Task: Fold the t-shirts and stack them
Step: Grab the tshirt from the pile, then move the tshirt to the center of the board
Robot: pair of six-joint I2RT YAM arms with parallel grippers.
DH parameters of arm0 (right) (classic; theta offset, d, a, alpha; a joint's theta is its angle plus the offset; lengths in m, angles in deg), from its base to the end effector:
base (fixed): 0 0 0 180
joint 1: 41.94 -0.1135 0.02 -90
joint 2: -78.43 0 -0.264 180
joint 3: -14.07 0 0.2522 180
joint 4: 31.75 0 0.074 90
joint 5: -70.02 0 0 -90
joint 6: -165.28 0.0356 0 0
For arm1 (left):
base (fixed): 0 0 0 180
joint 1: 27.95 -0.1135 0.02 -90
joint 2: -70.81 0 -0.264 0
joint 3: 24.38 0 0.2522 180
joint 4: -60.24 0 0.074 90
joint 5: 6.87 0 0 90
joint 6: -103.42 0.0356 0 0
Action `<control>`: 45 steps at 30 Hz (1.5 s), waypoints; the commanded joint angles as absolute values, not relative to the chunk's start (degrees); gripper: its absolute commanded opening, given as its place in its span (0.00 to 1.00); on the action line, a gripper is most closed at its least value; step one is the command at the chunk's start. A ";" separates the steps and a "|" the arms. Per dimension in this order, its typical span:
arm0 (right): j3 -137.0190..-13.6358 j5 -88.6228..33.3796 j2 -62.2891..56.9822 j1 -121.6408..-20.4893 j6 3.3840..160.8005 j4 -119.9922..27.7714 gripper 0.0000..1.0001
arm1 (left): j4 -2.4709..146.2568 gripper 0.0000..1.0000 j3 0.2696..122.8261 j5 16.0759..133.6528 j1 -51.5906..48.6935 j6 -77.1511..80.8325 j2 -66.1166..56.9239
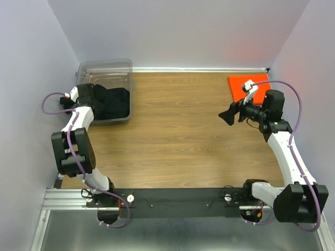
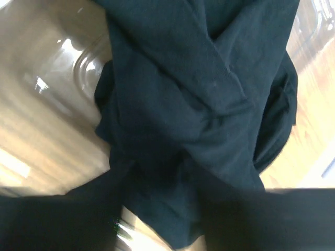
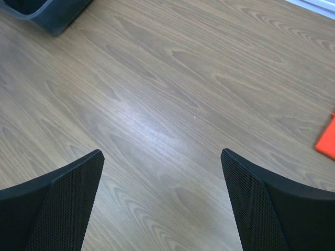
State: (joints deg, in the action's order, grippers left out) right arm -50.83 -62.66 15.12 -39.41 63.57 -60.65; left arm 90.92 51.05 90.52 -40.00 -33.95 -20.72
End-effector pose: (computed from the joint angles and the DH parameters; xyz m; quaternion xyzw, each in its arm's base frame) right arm 0.2434 0.0134 0.3104 -0.2524 0.7778 0.2483 0.5193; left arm 0.3357 0.0763 0.2278 -0.4804 0.7941 -0.0544 0.3684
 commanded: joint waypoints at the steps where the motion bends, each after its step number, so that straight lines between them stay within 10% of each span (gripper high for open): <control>1: -50.41 -60.94 15.67 -39.48 62.45 -61.42 1.00 | 90.79 0.10 56.07 89.46 -40.60 -32.38 -23.93; 16: -50.41 -60.94 14.09 -39.48 62.09 -61.42 1.00 | 55.06 0.00 58.88 46.66 -35.62 -20.39 11.30; 29: -50.23 -58.30 14.09 -39.48 60.86 -61.42 1.00 | 51.23 0.00 79.90 45.86 -16.10 -26.75 6.39; 45: -50.23 -56.37 14.00 -39.48 59.90 -61.42 1.00 | 51.15 0.00 69.46 49.81 1.58 -20.86 1.29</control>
